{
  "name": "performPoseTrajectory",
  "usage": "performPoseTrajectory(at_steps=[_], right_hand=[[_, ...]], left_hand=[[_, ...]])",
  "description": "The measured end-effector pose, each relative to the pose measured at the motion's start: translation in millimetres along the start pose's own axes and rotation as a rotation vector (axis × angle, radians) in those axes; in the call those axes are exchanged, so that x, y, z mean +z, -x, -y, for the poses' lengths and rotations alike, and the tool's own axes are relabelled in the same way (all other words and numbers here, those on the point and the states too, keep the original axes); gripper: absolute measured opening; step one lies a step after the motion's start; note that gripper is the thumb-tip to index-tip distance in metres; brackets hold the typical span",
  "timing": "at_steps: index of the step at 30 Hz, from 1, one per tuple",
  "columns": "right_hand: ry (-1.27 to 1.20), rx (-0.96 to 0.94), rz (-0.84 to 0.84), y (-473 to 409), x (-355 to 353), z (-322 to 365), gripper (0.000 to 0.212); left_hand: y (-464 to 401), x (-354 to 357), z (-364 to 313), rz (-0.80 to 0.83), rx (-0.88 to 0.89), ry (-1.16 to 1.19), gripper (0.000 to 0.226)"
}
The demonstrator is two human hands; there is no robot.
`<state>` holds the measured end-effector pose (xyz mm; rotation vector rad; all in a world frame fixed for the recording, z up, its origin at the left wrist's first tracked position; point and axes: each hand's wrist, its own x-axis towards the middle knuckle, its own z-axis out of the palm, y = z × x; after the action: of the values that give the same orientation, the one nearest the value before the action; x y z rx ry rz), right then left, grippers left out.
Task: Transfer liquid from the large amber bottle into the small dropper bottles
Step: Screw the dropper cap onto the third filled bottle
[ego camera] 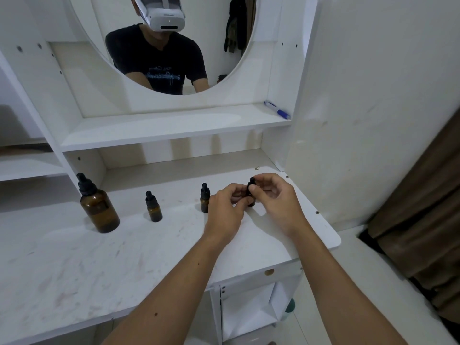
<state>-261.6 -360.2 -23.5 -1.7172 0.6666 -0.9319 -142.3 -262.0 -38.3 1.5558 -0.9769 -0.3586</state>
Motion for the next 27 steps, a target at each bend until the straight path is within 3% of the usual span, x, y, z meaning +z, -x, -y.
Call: performPoseTrajectory(at_steps=[8,14,27], right_hand=[[0.036,0.001,-0.003,-0.4,-0.6,-1.8,0.015],[0.056,-0.049,0.051,-0.7,-2.1,-2.0,0.023],[0.197,-0.066,-0.058,1.4,5.4,-0.5,0.014]], left_hand=[[-1.1,0.0,1.7,0.013,-0.017,-0.005,0.021],[-2.5,0.5,3.7,0.000,-0.022,-0.026,0.022],[-1.1,3.2,1.3,-0.021,0.003,-0.117,0.022]])
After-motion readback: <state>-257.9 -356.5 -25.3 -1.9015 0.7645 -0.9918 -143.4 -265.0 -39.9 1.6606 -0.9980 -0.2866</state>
